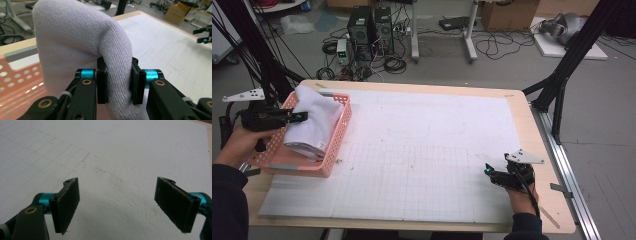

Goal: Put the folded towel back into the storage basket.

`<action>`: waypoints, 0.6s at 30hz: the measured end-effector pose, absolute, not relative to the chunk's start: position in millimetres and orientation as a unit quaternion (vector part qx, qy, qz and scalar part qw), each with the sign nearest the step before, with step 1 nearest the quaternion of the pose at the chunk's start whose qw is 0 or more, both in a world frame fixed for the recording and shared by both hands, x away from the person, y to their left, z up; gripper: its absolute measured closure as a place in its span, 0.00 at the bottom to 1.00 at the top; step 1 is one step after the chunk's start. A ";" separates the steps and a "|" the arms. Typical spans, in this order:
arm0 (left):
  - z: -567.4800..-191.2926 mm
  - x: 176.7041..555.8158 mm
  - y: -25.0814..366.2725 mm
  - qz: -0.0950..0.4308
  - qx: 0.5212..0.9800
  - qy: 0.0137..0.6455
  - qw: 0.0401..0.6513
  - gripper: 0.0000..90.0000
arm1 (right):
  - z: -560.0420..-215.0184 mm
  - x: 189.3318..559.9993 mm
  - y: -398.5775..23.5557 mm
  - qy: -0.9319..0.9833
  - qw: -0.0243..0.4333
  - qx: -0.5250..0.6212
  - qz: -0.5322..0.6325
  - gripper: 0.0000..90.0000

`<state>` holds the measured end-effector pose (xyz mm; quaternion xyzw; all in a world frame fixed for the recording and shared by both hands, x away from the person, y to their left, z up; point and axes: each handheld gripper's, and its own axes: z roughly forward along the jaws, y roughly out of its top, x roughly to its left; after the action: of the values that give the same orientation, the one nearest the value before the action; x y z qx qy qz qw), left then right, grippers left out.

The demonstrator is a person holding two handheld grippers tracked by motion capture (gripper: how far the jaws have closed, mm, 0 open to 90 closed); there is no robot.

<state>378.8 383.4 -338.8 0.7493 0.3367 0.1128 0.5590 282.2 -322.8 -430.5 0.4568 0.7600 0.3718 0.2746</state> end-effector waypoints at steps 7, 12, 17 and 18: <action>-345.5 383.2 374.5 0.100 0.735 0.338 0.580 0.80 | -430.3 281.9 -322.7 0.762 0.276 0.453 0.371 0.21; -359.0 392.3 386.7 0.099 0.721 0.410 0.550 0.78 | -429.3 280.6 -325.0 0.760 0.276 0.456 0.372 0.21; -366.4 395.0 393.9 0.097 0.722 0.458 0.509 0.76 | -429.8 280.6 -325.9 0.760 0.277 0.457 0.371 0.21; -370.4 394.9 396.5 0.098 0.726 0.474 0.488 0.74 | -429.3 280.5 -325.7 0.760 0.277 0.456 0.371 0.21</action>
<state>394.9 396.5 -370.4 0.7261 0.4741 0.0977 0.4884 280.5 -325.7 -429.3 0.4565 0.7598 0.3710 0.2768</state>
